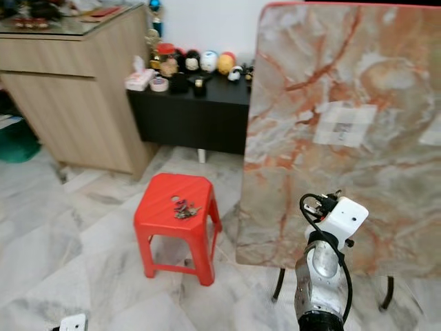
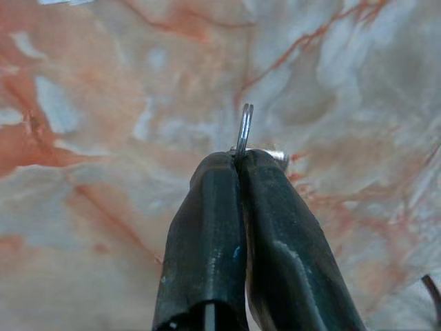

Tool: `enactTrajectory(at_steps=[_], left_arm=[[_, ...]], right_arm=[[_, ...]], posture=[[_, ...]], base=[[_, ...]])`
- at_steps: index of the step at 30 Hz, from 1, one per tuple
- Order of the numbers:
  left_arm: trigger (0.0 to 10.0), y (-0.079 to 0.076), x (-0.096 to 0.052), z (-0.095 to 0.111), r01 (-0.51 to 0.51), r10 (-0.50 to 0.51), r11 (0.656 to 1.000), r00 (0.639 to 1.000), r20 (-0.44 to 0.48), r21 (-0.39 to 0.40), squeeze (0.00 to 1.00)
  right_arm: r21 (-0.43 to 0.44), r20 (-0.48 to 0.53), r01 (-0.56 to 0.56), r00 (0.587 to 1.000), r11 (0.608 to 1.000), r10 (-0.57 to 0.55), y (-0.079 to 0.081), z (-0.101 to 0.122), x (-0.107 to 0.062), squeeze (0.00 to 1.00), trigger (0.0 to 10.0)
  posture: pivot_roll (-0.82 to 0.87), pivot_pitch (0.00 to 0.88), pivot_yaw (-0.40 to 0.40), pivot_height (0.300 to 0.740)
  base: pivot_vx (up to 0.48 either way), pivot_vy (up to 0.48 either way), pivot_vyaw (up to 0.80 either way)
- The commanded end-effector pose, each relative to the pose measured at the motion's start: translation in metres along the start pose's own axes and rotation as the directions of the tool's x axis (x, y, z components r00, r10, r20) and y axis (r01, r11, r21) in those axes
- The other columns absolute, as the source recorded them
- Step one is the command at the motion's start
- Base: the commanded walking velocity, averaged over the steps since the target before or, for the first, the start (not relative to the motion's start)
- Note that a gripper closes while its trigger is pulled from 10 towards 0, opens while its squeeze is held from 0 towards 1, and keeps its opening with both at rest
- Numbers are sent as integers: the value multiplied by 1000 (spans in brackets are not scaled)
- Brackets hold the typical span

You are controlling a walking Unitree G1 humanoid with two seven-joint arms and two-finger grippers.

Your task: Hang keys on a hook

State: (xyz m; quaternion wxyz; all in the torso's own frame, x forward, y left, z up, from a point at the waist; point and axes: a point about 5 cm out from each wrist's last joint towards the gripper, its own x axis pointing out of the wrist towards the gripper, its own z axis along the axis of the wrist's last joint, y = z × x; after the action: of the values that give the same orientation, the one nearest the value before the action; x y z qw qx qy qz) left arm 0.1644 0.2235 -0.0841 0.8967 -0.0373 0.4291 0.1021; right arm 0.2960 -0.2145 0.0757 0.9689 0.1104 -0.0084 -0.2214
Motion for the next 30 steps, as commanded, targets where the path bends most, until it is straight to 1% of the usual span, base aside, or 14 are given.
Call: enactTrajectory(at_steps=[1, 5, 7, 9, 10, 13, 15, 16, 17, 18, 19, 20, 27, 30], left_arm=[[10000, -15, -1, -8, 19, -18, 999, 999, -32, 32, 0], [10000, -32, 0, -10, 38, -36, 999, 999, -38, 37, 0], [10000, -33, 0, -10, 39, -37, 999, 999, -39, 38, 0], [10000, -41, -1, -13, 46, -44, 998, 998, -47, 43, 0], [10000, -41, -1, -13, 46, -44, 998, 998, -47, 43, 0], [10000, -62, -2, -14, 61, -59, 997, 997, -54, 48, 0], [10000, -66, -2, -13, 64, -62, 997, 997, -53, 49, 0], [10000, -75, -2, -12, 72, -69, 996, 996, -52, 52, 0], [10000, -79, -2, -11, 76, -73, 996, 996, -51, 53, 0], [10000, -69, -2, -13, 64, -62, 997, 997, -53, 50, 0], [10000, -50, -2, -15, 42, -40, 998, 998, -56, 43, 0], [10000, -45, -2, -16, 37, -34, 999, 998, -57, 40, 0], [10000, -41, -2, -16, 27, -27, 1000, 998, -54, 7, 0], [10000, -43, -1, -12, 19, -19, 1000, 999, -41, -4, 0]], right_arm=[[-1, 26, -49, 998, 999, 49, 13, 7, 1, 0, 10000], [8, 24, -79, 997, 997, 79, 20, 8, 0, 0, 10000], [9, 23, -80, 997, 997, 80, 20, 8, 0, 0, 10000], [15, 19, -77, 997, 997, 77, 20, 8, 0, 0, 10000], [15, 19, -77, 997, 997, 77, 20, 8, 0, 0, 10000], [25, 16, -74, 997, 997, 74, 21, 8, 1, 0, 10000], [24, 16, -76, 997, 997, 75, 21, 9, 1, 0, 10000], [24, 17, -80, 997, 997, 79, 22, 9, 1, 0, 10000], [23, 17, -84, 996, 996, 84, 22, 9, 1, 0, 10000], [18, 17, -94, 995, 995, 93, 24, 9, 1, 0, 10000], [14, 16, -114, 993, 993, 113, 26, 9, 1, 0, 10000], [13, 14, -122, 992, 992, 122, 27, 9, 1, 0, 10000], [-32, 17, -195, 980, 980, 196, 39, 10, -2, 0, 10000], [-105, 37, -253, 966, 962, 258, 49, 12, -4, 0, 10000]], posture=[[-15, 0, -52, 740], [-11, 0, -53, 740], [-11, 0, -53, 740], [-9, 0, -53, 740], [-9, 0, -53, 740], [-11, 0, -50, 740], [-11, 0, -50, 740], [-11, 0, -50, 740], [-11, 0, -50, 740], [-11, 0, -50, 740], [-11, 0, -50, 740], [-13, 0, -51, 740], [-14, 0, -52, 740], [-15, 0, -53, 740]], base=[[0, -398, 0], [0, -398, 0], [0, -398, 0], [0, -396, 0], [0, -398, 0], [0, -233, 0], [0, 0, 0], [0, 0, 0], [0, 0, 0], [0, 0, 0], [0, 0, 0], [0, 0, 0], [0, 0, 0], [0, 0, 0]])
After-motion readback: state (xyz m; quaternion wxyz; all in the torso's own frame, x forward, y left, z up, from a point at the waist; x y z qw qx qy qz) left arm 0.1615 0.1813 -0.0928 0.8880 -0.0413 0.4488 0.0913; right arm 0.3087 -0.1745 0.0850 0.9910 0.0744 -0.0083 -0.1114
